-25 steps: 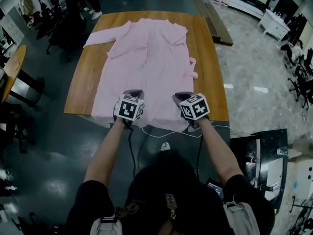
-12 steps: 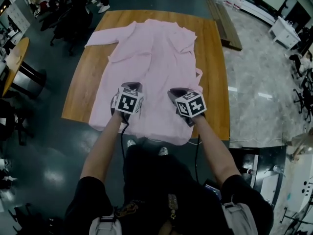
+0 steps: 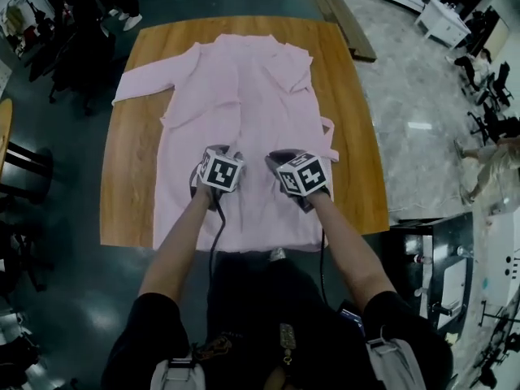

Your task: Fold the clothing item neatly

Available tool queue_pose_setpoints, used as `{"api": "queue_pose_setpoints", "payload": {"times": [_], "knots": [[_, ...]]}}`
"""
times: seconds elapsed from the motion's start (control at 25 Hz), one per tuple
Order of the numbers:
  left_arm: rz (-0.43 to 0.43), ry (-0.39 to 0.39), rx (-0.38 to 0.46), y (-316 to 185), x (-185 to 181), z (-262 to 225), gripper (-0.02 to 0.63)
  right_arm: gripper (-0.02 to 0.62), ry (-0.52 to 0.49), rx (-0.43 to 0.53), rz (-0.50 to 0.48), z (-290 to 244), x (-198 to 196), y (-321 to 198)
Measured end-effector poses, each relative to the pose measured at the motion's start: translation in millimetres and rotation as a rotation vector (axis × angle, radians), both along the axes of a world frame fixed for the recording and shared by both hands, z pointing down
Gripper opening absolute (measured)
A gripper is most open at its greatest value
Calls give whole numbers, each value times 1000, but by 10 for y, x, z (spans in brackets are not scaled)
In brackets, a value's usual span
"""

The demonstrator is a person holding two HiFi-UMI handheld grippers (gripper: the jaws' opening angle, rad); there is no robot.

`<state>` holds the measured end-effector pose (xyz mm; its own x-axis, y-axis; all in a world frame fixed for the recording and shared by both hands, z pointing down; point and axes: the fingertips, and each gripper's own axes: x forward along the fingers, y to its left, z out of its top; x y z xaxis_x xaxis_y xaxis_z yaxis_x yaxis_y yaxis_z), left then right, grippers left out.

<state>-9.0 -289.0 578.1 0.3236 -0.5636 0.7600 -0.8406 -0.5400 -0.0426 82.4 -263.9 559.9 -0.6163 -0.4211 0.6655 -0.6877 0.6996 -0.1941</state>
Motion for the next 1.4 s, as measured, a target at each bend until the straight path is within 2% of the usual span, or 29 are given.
{"api": "queue_pose_setpoints", "payload": {"times": [0.2, 0.24, 0.32, 0.36, 0.56, 0.64, 0.76, 0.92, 1.2, 1.4], "knots": [[55, -6, -53, -183, -47, 310, 143, 60, 45, -57, 116, 310, -41, -175], [66, -6, -65, -210, -60, 363, 130, 61, 56, -68, 125, 377, -73, -208], [86, 1, -77, -238, -75, 431, 47, 61, 89, -90, 141, 525, -127, -248], [98, 11, -79, -239, -67, 434, 33, 61, 109, -98, 153, 589, -135, -258], [181, 98, -27, -224, 45, 147, 21, 32, 152, -87, 200, 647, -135, -325], [219, 108, -30, -196, 89, 135, 23, 21, 138, -92, 199, 598, -142, -304], [243, 114, -78, -156, 37, 260, 29, 21, 98, -76, 171, 413, -245, -254], [256, 222, -110, -102, 2, 231, 55, 21, 50, -44, 106, 197, -431, -160], [270, 286, -58, -157, -196, -46, 60, 23, 66, -99, 90, 381, -619, -126], [268, 274, -30, -246, -155, -162, 60, 49, 46, -117, 33, 455, -693, -109]]}}
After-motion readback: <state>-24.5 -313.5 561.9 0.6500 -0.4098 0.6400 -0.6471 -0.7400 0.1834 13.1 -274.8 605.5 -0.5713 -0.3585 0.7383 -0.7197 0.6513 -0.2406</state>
